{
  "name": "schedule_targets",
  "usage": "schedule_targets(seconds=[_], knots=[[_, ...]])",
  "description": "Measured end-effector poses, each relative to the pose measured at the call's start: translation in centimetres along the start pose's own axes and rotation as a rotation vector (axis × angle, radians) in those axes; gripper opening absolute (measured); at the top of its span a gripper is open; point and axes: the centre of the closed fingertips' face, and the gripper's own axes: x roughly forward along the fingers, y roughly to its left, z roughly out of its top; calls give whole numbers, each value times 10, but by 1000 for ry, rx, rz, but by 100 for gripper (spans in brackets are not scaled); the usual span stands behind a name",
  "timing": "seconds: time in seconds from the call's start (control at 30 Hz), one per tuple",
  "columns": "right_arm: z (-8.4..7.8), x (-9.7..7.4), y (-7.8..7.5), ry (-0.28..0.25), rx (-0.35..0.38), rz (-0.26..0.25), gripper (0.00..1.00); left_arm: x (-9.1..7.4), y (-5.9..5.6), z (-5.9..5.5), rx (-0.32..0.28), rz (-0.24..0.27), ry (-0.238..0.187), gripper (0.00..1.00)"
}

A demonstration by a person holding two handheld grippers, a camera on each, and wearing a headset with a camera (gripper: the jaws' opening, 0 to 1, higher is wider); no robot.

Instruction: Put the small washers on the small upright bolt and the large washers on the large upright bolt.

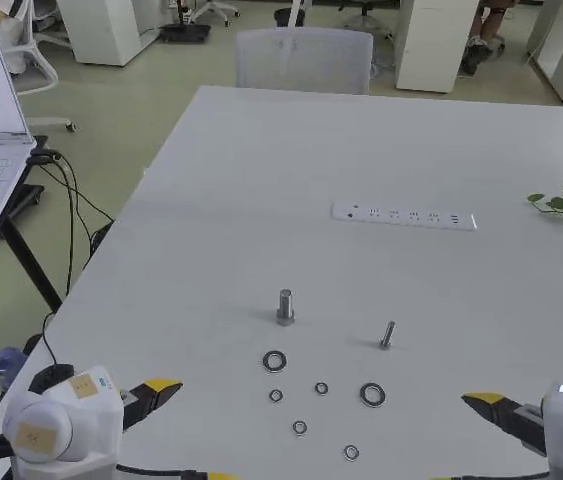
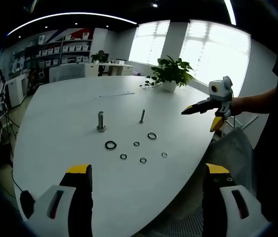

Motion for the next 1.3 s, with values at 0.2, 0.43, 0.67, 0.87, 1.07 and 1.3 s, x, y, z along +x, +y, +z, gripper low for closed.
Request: schedule_targets(seconds=[0.2, 0.43, 0.67, 0.87, 1.07, 1.3], knots=[[-1, 11, 4, 69, -70, 21, 96, 2, -1, 0, 31, -3, 9, 90], [1, 24, 1, 109, -109, 26, 90, 4, -1, -4, 27, -6, 16, 89], [7, 37, 2, 149, -164, 37, 85, 3, -1, -8, 38, -17, 34, 88], [11, 49, 4, 196, -237, 40, 73, 0, 1, -9, 69, -18, 36, 86], [2, 60, 3, 286, -325, 55, 70, -1, 0, -15, 83, -33, 55, 86], [-13, 72, 10, 394, -412, 86, 64, -1, -5, -18, 108, -56, 63, 85]])
